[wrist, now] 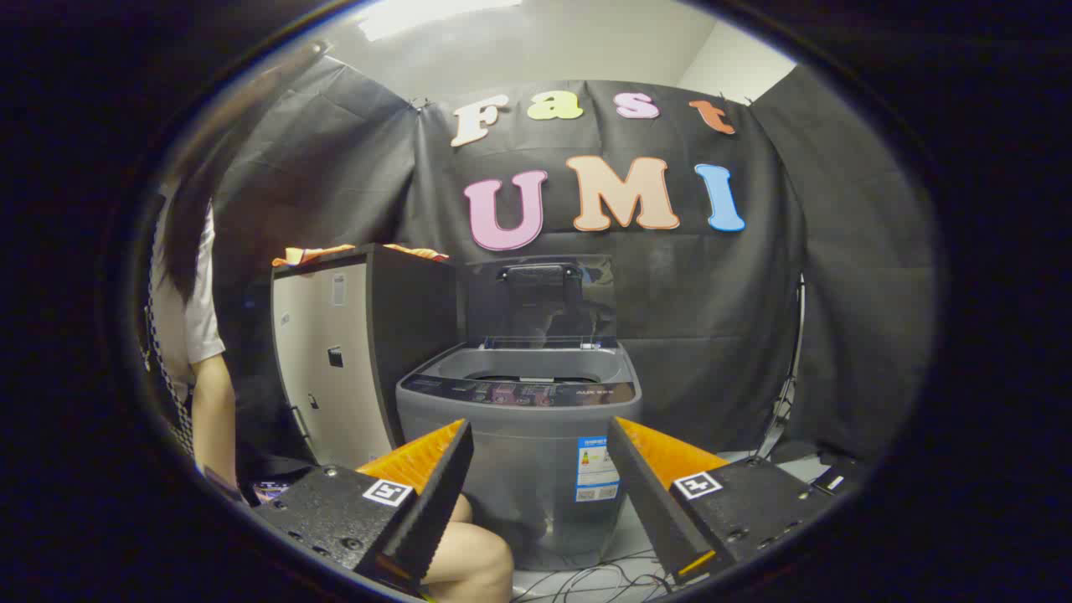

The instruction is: Put the clothes into the washing machine and then close the washing machine lid.

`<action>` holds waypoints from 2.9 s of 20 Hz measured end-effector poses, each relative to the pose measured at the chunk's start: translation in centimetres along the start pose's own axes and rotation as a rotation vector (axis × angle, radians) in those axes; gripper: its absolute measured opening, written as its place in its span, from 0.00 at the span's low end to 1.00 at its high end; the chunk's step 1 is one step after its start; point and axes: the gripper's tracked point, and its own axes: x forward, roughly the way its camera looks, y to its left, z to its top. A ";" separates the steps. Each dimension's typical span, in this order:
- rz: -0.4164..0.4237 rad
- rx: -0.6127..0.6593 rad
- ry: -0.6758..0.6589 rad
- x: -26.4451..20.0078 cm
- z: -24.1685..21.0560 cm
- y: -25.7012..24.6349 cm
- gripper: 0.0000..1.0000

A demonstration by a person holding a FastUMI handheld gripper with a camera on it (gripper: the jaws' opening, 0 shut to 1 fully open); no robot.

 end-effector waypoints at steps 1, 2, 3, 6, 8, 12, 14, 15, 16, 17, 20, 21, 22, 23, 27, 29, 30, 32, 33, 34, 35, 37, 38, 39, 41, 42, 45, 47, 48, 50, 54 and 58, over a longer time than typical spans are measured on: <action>0.001 -0.001 -0.001 0.0 -0.1 0.0 0.98; 0.010 -0.001 -0.001 0.0 0.0 0.2 0.98; 0.009 -0.002 -0.001 0.0 -0.1 0.2 0.97; 0.009 -0.002 -0.001 -0.1 0.0 0.2 0.98; 0.012 -0.001 0.000 -0.1 -0.1 0.2 0.98; 0.095 0.004 0.006 -0.2 -0.2 1.9 0.97; 0.109 0.006 0.011 -0.3 -0.2 1.8 0.97; 0.109 0.012 0.010 -0.3 -0.3 1.7 0.97; 0.109 0.016 0.008 -0.3 -0.3 1.7 0.98; 0.114 0.015 0.006 -0.3 -0.2 1.9 0.98; 0.134 0.003 0.008 -0.4 -0.3 2.2 0.98; 0.132 0.008 0.004 -0.4 -0.2 2.2 0.98; 0.130 0.005 0.003 -0.4 -0.1 2.2 0.97; 0.129 -0.001 0.003 -0.5 -0.2 2.1 0.97; 0.114 0.000 0.000 -0.4 -0.2 1.9 0.97; 0.110 0.003 -0.002 -0.4 -0.1 1.9 0.97; 0.109 0.002 -0.002 -0.4 -0.1 1.8 0.97; 0.107 0.002 -0.003 -0.5 -0.1 1.8 0.97; 0.102 0.002 -0.002 -0.4 -0.1 1.7 0.97; 0.100 0.002 -0.003 -0.4 -0.1 1.7 0.97; 0.099 0.002 -0.003 -0.4 -0.1 1.7 0.97; 0.095 0.002 -0.001 -0.4 -0.1 1.6 0.97; 0.094 0.002 0.000 -0.4 -0.3 1.6 0.97; 0.094 0.001 0.000 -0.3 -0.1 1.6 0.97; 0.088 0.002 0.000 -0.4 -0.2 1.5 0.97; 0.085 0.002 -0.002 -0.3 -0.2 1.4 0.97; 0.070 0.001 -0.002 -0.3 -0.2 1.2 0.97; 0.048 0.001 -0.003 -0.4 -0.1 0.8 0.97; 0.038 0.001 -0.004 -0.4 -0.1 0.6 0.97; 0.019 0.000 -0.004 -0.4 -0.1 0.4 0.97; 0.006 -0.001 -0.003 -0.3 -0.2 0.1 0.97; 0.007 0.000 -0.004 -0.4 -0.1 0.1 0.97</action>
